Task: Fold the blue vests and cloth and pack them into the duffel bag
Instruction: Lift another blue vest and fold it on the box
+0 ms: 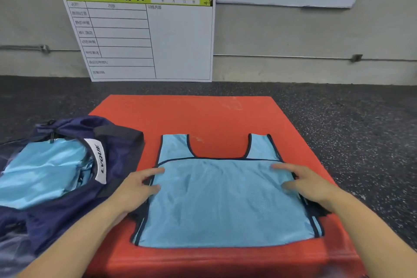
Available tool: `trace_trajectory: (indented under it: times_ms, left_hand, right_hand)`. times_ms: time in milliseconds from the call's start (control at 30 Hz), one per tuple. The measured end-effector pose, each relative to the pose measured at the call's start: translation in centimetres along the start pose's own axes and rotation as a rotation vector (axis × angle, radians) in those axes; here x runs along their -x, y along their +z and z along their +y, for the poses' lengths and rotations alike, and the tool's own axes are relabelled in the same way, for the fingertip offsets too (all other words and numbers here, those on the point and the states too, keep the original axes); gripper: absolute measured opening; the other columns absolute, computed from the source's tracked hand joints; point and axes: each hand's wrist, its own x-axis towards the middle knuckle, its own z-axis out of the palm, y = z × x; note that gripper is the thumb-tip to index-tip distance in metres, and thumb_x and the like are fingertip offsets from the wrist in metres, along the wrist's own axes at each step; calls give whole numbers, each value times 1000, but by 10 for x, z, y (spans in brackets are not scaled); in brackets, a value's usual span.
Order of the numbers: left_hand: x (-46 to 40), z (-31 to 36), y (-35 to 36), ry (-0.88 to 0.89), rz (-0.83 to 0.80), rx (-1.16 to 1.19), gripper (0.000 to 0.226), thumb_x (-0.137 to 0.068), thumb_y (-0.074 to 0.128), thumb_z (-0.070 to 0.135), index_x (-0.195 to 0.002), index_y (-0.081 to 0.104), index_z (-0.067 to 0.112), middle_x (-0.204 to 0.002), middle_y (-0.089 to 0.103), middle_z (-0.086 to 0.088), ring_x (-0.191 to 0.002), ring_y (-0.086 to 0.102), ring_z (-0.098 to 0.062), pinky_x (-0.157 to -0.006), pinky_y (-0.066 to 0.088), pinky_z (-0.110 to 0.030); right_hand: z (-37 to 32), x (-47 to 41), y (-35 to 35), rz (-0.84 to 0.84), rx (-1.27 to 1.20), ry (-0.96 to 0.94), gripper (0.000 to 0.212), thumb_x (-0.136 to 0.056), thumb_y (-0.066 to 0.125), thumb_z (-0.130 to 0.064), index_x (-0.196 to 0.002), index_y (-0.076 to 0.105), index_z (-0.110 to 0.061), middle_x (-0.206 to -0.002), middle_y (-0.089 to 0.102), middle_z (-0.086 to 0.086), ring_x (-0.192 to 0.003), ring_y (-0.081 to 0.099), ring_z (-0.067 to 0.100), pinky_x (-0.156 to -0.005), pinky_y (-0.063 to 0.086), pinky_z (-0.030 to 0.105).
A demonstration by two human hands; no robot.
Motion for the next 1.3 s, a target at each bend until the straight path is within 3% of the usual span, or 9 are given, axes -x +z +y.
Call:
trace_trajectory:
  times_ms: [100,200,333,500,600,733,833,1033,1300]
  left_hand:
    - [-10,-1,-6,-46,-71,-16,45,-79,82,10,-117,74,33,-125,67,17,-122,57,1,-105,37,-20]
    - [-14,2,-11,-65,-135,-10,54,-74,78,17,-123,70,38,-128,65,23,-125,55,6,-111,38,-24]
    - [-26,16,-10,-16,-42,112,60,-86,62,-16,-126,68,28,-123,67,20,-112,60,12,-89,47,-8]
    - [-50,10,-10,-26,14,-31,63,-84,60,-13,-131,64,28,-125,69,11,-108,68,-5,-89,53,-21]
    - [-55,10,-7,-47,-12,-112,63,-84,59,-11,-133,63,28,-124,69,6,-106,69,-26,-91,54,-33]
    - [-67,22,-8,-54,93,-62,62,-84,52,-14,-129,65,27,-117,68,11,-82,64,14,-73,48,-4]
    - [-75,20,-5,-98,105,-57,60,-86,46,-14,-132,64,20,-106,67,12,-70,59,16,-62,42,3]
    - [-90,23,1,-78,132,-58,60,-88,42,-14,-131,63,22,-97,68,2,-60,53,1,-53,43,-10]
    - [-99,18,1,-83,97,-153,59,-89,42,-7,-137,60,22,-126,65,-7,-73,65,-6,-62,47,-16]
  right_hand:
    - [9,-7,-5,-71,32,48,45,-88,69,-2,-119,74,-34,-136,57,-14,-131,45,5,-105,29,21]
    - [16,-11,-9,-75,51,81,52,-82,72,4,-114,76,-38,-131,61,-17,-124,54,6,-106,39,26]
    - [13,-23,-11,103,-93,14,65,-78,64,17,-111,76,-37,-122,72,-8,-112,66,9,-97,54,34]
    - [6,-46,-7,133,-81,21,58,-83,66,14,-124,71,-27,-128,65,-9,-108,60,-1,-77,48,9]
    - [12,-55,-3,93,-6,89,57,-84,66,10,-127,69,-28,-133,61,-7,-123,57,13,-92,47,24]
    - [0,-67,-9,236,-92,68,57,-84,62,14,-123,71,-27,-124,67,1,-102,66,13,-86,57,32]
    - [-2,-76,-4,200,21,68,56,-85,62,14,-128,69,-22,-125,62,0,-106,63,21,-82,51,33]
    - [-3,-93,-3,316,7,83,61,-83,57,16,-131,67,-20,-131,63,2,-77,60,3,-67,49,17]
    - [5,-111,3,332,174,96,65,-85,52,11,-138,62,-24,-143,60,4,-96,63,15,-77,49,26]
